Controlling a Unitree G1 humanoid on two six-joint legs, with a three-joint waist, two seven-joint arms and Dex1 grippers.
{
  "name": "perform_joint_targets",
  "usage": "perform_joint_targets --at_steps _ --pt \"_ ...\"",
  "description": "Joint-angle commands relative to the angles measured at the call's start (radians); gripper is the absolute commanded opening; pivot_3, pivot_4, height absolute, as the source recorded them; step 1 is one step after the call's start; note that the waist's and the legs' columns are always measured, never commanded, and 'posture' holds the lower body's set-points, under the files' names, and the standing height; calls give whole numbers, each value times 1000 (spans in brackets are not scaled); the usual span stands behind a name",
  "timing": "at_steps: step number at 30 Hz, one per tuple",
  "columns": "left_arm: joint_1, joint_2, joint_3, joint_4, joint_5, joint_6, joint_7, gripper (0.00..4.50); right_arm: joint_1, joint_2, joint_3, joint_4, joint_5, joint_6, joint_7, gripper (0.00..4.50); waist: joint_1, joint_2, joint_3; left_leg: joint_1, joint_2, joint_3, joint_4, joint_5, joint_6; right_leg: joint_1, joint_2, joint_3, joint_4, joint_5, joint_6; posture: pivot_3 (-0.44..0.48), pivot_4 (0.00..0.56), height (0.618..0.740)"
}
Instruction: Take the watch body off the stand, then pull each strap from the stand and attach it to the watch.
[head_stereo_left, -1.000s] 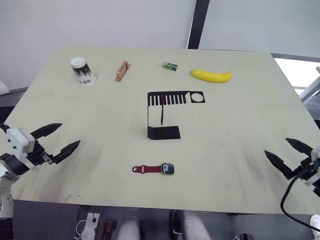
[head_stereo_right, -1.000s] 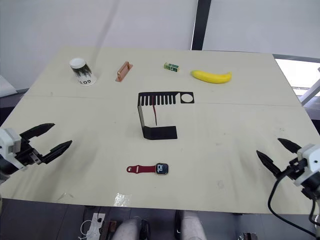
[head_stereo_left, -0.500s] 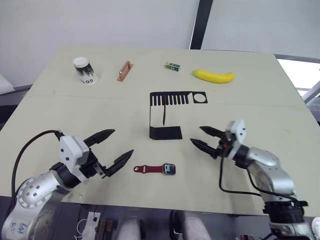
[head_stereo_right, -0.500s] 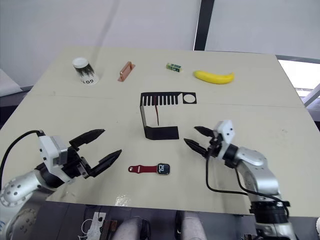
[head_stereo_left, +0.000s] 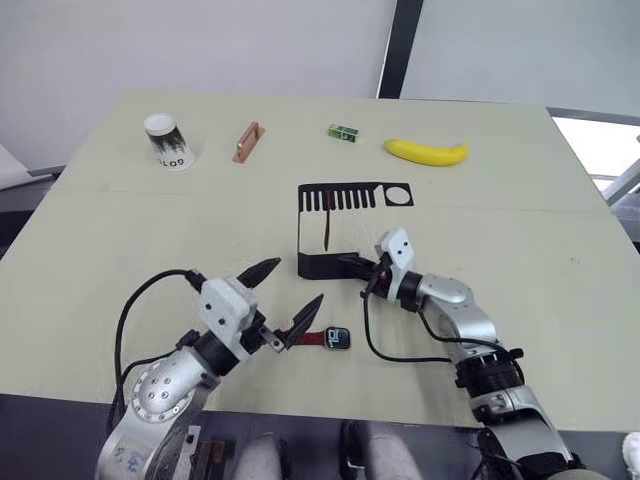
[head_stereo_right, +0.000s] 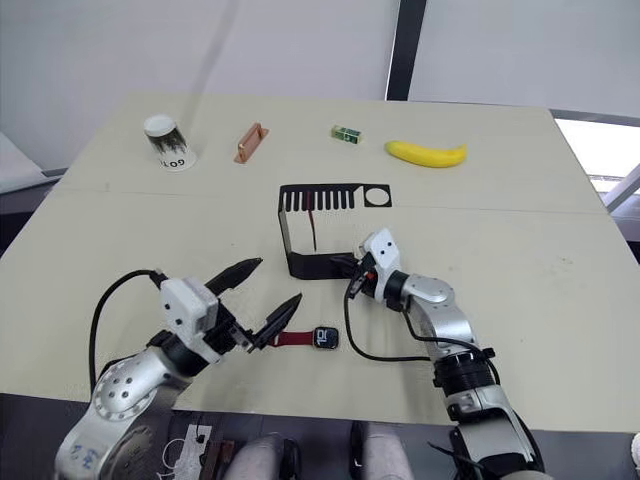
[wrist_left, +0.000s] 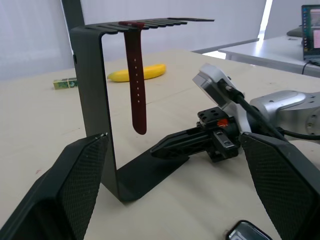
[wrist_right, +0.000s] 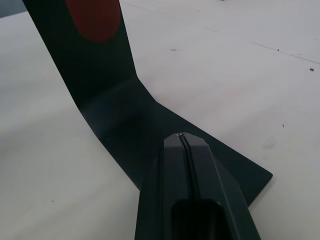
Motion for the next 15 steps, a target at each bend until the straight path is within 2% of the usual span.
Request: perform_joint_targets --at_steps 1,7,15 --pt "-51 -31 -53 31 54 -12 29 4500 -25 12 -9 22 2 -22 6 24 -1 0 0 0 0 0 0 0 0 0 0 0 0 0 0 0 150 740" --pt "-108 -100 -126 90 108 -26 55 4500 -29 9 -13 43 2 -12 17 24 -2 0 0 0 0 0 0 0 0 0 0 0 1 0 0 0 150 740" --pt "-164 -164 -157 176 185 -67 91 4500 -9 8 -10 27 8 13 22 24 -1 0 0 1 0 0 0 0 0 0 0 0 1 0 0 0 150 740"
